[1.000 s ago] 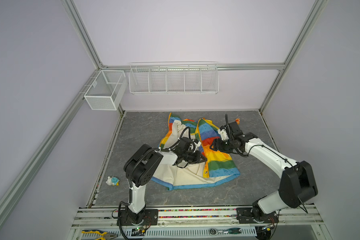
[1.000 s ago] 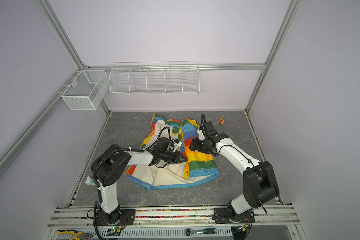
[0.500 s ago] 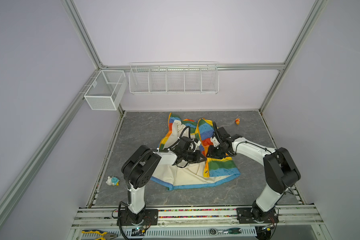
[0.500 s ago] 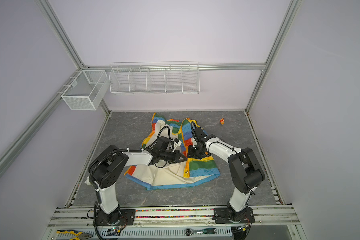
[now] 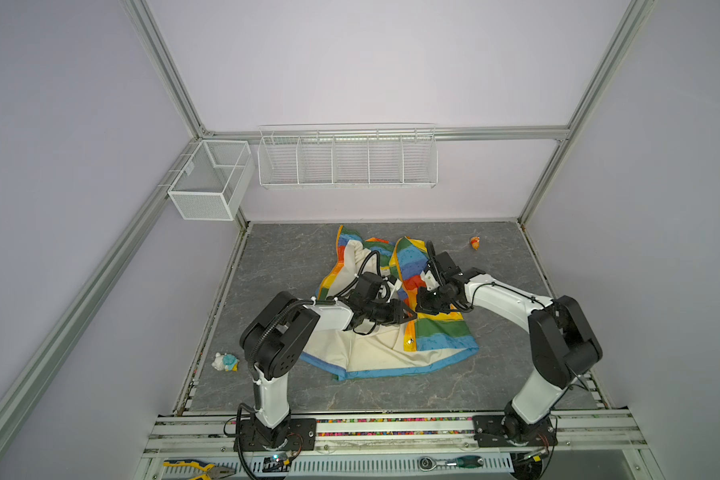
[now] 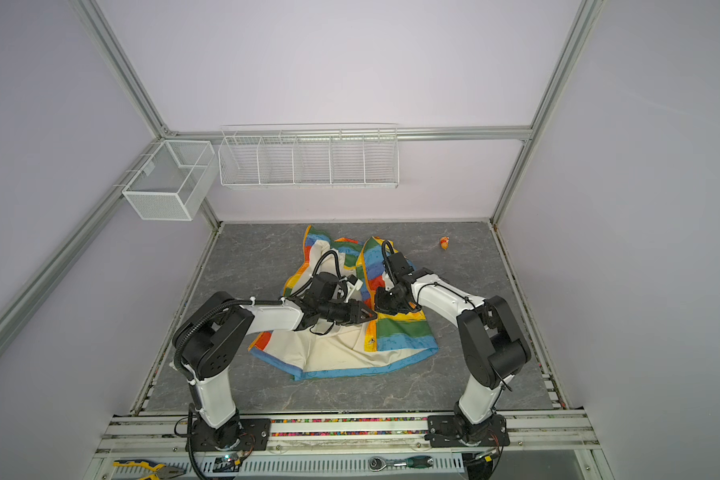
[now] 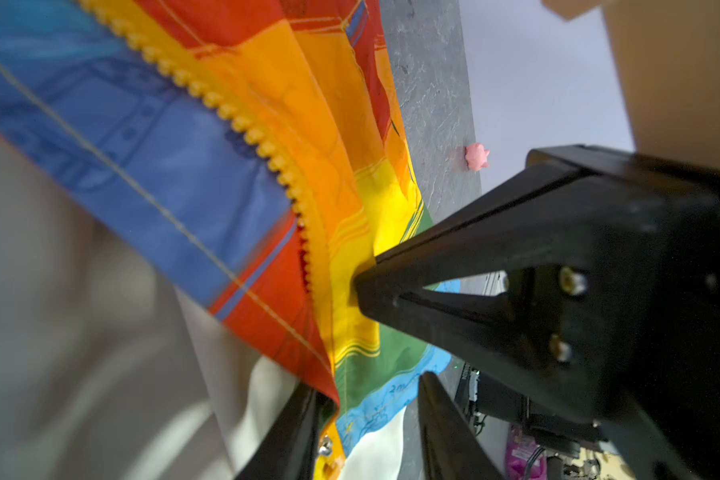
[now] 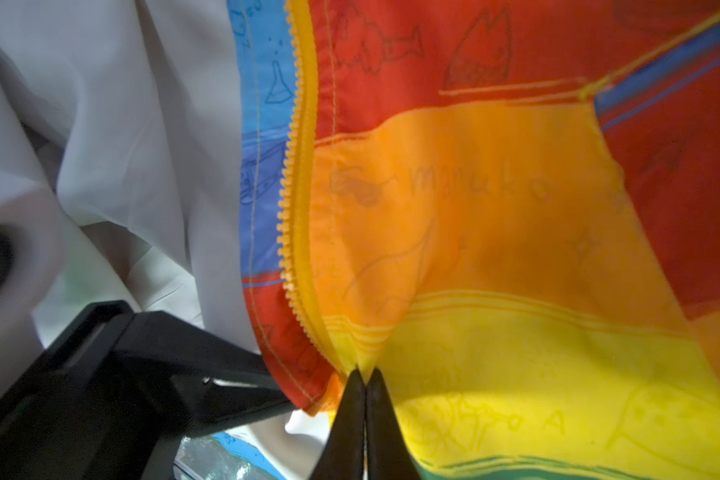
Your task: Zip up the jacket
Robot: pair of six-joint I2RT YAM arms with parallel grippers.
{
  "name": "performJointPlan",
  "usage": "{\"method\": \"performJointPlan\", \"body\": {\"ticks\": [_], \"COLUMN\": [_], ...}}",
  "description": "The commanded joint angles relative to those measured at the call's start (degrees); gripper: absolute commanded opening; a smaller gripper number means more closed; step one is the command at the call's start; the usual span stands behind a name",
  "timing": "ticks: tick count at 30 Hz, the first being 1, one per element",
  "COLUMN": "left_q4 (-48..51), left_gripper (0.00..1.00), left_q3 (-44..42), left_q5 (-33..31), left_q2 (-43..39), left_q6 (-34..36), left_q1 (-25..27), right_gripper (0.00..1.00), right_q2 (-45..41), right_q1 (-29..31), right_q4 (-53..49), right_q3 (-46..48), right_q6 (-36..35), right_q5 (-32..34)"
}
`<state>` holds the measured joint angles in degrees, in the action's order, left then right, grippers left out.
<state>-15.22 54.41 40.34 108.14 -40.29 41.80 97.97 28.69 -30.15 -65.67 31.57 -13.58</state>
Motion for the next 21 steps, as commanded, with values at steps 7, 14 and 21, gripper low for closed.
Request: {"method": "performJointPlan", "body": {"ticks": [7,14,21], "left_q4": [-8.95,-22.2,-32.8], "left_gripper": [0.44,0.45,0.45], "left_q3": [-1.46,-3.34,-3.79], "left_q5": [2.46,6.47,10.02], "left_q2": [0.19,-0.74,0.33], "left_q6": [-3.08,-9.46,-15.13], "left_q1": [0.21,0.21,0.21], "right_gripper": [0.07,0.07,0.07], "right_q2": [-6.79,-8.64,-10.34], "right_q1": [-1.06,-3.01,-6.08], "right_q4": [-0.62,0.27,3.34], "right_q3": [-2.53,-2.29,-0.96], "right_q6": [0.94,1.49,3.05], "right_q5": [-3.39,-7.17,-13.33]}}
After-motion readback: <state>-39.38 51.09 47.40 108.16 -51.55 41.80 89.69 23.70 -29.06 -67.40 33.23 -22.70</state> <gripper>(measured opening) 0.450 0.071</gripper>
